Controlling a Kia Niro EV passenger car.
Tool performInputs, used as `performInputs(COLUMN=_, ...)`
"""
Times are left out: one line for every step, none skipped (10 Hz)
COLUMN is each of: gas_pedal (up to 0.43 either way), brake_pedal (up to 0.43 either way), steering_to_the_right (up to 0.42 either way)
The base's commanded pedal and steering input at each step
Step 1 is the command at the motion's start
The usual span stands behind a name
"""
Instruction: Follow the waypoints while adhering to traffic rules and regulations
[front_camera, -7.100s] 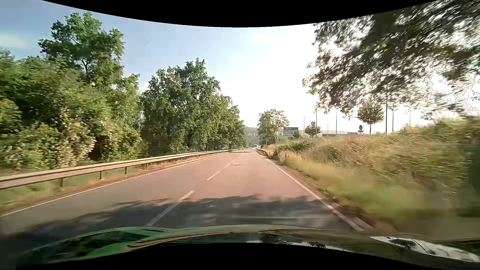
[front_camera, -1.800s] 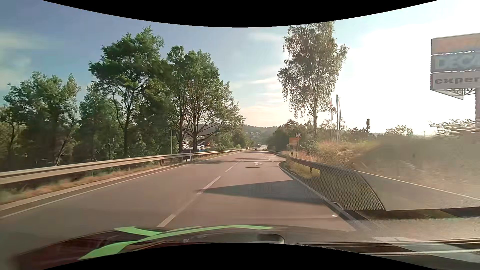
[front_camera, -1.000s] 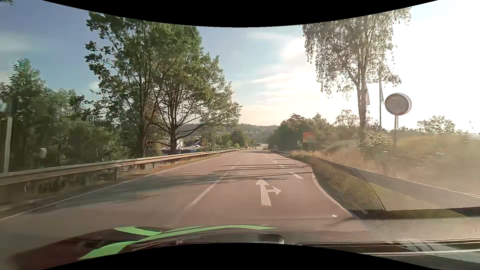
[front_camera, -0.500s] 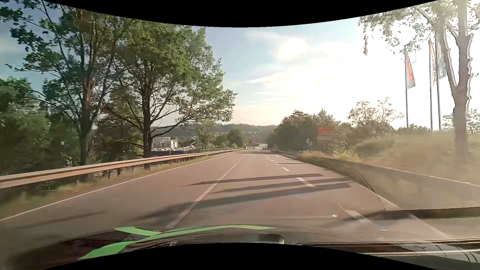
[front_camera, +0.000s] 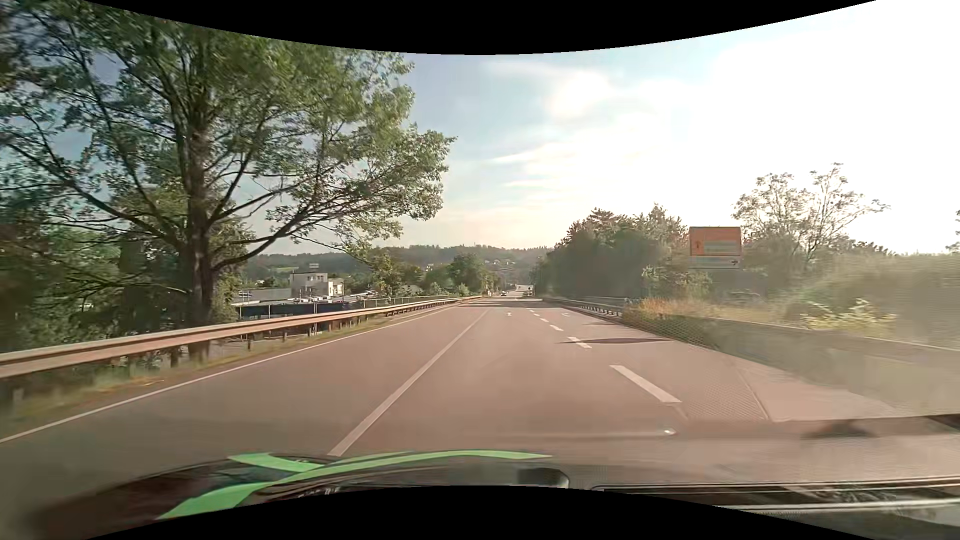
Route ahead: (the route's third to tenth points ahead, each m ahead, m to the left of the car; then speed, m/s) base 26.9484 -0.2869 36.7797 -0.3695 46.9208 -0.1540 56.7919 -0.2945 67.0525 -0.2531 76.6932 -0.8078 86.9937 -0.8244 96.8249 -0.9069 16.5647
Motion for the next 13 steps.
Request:
performInputs(gas_pedal=0.118, brake_pedal=0.0, steering_to_the_right=0.004)
performInputs(gas_pedal=0.118, brake_pedal=0.0, steering_to_the_right=0.004)
performInputs(gas_pedal=0.15, brake_pedal=0.0, steering_to_the_right=0.004)
performInputs(gas_pedal=0.157, brake_pedal=0.0, steering_to_the_right=0.003)
performInputs(gas_pedal=0.169, brake_pedal=0.0, steering_to_the_right=0.004)
performInputs(gas_pedal=0.189, brake_pedal=0.0, steering_to_the_right=0.001)
performInputs(gas_pedal=0.197, brake_pedal=0.0, steering_to_the_right=0.0)
performInputs(gas_pedal=0.197, brake_pedal=0.0, steering_to_the_right=0.0)
performInputs(gas_pedal=0.197, brake_pedal=0.0, steering_to_the_right=0.0)
performInputs(gas_pedal=0.197, brake_pedal=0.0, steering_to_the_right=-0.002)
performInputs(gas_pedal=0.197, brake_pedal=0.0, steering_to_the_right=-0.003)
performInputs(gas_pedal=0.189, brake_pedal=0.0, steering_to_the_right=-0.003)
performInputs(gas_pedal=0.177, brake_pedal=0.0, steering_to_the_right=-0.003)
